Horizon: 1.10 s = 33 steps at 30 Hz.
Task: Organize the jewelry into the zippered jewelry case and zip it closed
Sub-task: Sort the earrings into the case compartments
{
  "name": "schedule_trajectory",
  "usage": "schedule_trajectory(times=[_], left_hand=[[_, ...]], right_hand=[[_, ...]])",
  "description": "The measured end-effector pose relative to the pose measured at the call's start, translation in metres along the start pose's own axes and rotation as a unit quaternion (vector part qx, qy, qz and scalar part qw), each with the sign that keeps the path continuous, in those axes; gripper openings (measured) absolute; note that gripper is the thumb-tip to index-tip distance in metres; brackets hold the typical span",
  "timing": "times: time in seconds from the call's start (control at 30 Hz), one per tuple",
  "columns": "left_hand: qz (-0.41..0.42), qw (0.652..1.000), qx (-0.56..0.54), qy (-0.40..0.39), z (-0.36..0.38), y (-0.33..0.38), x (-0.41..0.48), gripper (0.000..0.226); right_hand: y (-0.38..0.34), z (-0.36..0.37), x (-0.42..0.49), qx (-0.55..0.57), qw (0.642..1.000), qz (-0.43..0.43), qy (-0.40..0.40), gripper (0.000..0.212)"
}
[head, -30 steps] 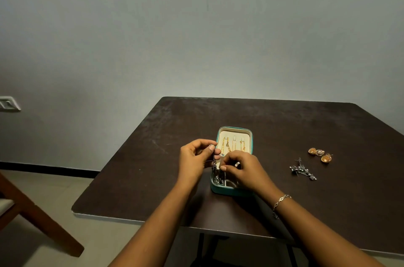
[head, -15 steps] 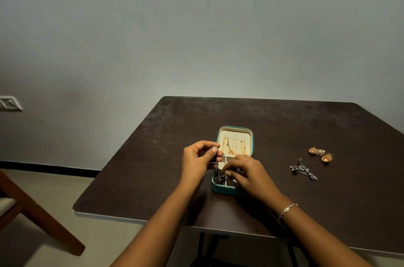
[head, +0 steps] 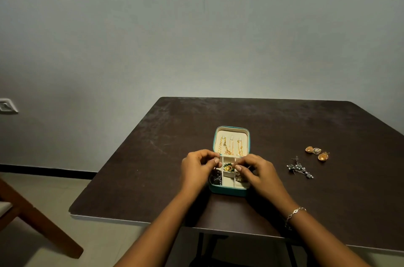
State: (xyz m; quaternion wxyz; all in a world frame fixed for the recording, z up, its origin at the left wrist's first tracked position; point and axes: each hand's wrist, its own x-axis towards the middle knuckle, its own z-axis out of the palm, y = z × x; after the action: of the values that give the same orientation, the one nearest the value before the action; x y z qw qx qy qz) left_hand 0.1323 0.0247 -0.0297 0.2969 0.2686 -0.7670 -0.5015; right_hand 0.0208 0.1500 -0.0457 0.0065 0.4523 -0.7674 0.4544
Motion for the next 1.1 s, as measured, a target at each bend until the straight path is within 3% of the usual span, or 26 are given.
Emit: schedule_trajectory(times=[0.43, 0.77, 1.1], left_hand=[[-0.018, 0.997, 0.074, 0.025, 0.003, -0.018, 0.004, 0.005], [0.000, 0.996, 0.085, 0.016, 0.003, -0.026, 0.000, 0.026], [0.027, 0.991, 0.130, -0.005, -0.003, -0.023, 0.001, 0.030]], right_hand=[[0.010, -0.001, -0.004, 0.016, 1.000, -0.009, 0.018, 0.007], [0.010, -0.002, -0.009, 0.026, 1.000, -0.014, 0.008, 0.008], [0.015, -0.025, -0.014, 0.003, 0.998, -0.056, -0.026, 0.010]])
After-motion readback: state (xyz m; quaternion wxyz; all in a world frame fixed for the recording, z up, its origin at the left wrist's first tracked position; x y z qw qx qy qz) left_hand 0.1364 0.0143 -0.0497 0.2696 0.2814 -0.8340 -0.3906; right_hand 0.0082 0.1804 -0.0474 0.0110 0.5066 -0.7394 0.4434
